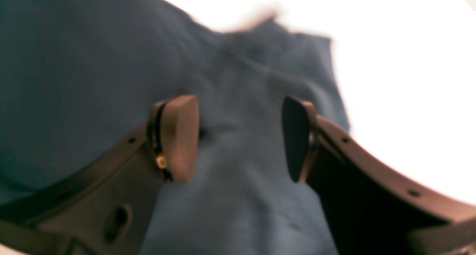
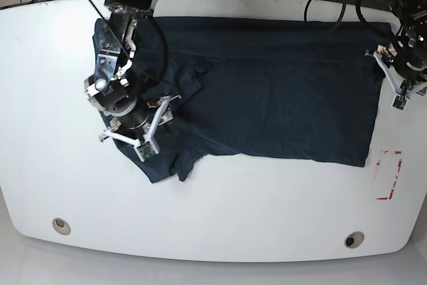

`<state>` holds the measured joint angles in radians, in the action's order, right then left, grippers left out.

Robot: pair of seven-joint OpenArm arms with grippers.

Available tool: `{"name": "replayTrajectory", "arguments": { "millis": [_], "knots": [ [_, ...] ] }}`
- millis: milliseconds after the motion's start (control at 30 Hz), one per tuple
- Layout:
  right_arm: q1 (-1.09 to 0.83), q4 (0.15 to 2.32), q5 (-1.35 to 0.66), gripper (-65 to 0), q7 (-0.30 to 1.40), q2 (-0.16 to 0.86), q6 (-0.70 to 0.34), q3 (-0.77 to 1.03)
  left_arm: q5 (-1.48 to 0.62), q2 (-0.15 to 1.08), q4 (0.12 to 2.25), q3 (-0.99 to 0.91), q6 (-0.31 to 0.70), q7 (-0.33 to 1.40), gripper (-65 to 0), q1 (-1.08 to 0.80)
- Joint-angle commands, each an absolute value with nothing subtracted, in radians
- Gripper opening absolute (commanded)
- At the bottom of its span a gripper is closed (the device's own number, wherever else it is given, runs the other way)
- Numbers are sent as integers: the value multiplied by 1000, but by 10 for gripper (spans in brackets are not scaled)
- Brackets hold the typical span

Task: Layout the t-shirt on the table in an organized manner, then fold the t-shirt properly
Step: 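Pull the right gripper along the shirt side toward the hem, smoothing it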

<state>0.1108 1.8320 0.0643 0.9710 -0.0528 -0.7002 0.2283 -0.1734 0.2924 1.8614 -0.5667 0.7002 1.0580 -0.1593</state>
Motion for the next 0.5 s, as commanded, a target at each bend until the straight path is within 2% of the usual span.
{"name": "replayTrajectory", "arguments": {
  "millis": [0,200,467],
  "knots": [
    [213,1761,51,-304,941,-16,-698,294,-174,311,1880,-588,698,1043,-285,-101],
    [346,1567,42,-304,924,68,-698,375,-173,288,1877,-599,698,1043,-283,12],
    [450,1268,51,-304,763,151,-698,394,-173,288,1805,-595,698,1043,-281,142]
  ]
}}
